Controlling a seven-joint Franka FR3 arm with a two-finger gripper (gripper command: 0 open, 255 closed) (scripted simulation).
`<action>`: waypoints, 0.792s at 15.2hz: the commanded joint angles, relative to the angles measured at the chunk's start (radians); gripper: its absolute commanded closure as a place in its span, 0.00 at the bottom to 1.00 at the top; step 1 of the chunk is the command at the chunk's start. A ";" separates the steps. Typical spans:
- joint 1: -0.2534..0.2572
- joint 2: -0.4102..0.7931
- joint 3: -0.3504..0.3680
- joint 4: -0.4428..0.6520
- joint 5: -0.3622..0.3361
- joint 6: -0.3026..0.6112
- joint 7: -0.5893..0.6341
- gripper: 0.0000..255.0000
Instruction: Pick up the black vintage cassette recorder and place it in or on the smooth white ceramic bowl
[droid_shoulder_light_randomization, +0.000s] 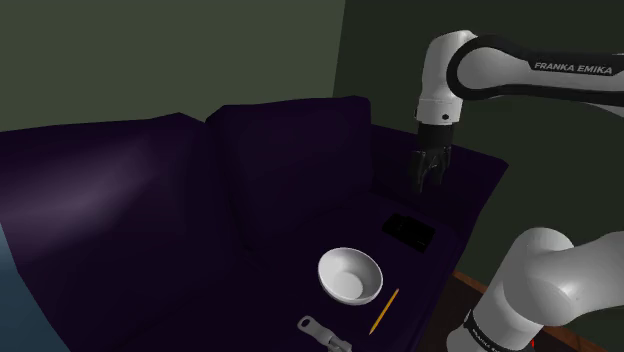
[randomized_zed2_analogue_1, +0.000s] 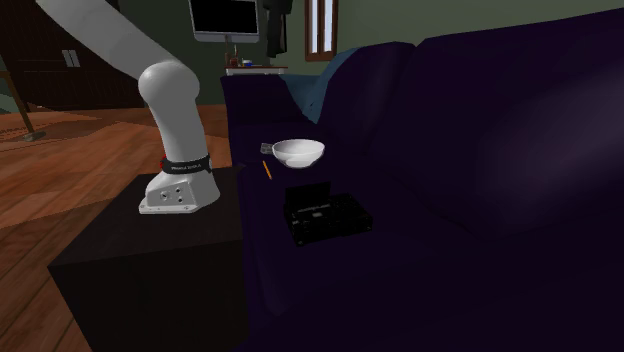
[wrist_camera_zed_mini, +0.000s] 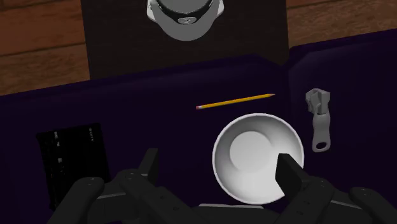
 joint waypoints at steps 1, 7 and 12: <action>0.000 0.000 0.000 0.000 0.000 0.000 0.000 0.00; -0.033 0.044 -0.138 -0.091 -0.079 0.140 -0.172 0.00; -0.055 0.136 -0.257 -0.125 -0.131 0.269 -0.316 0.00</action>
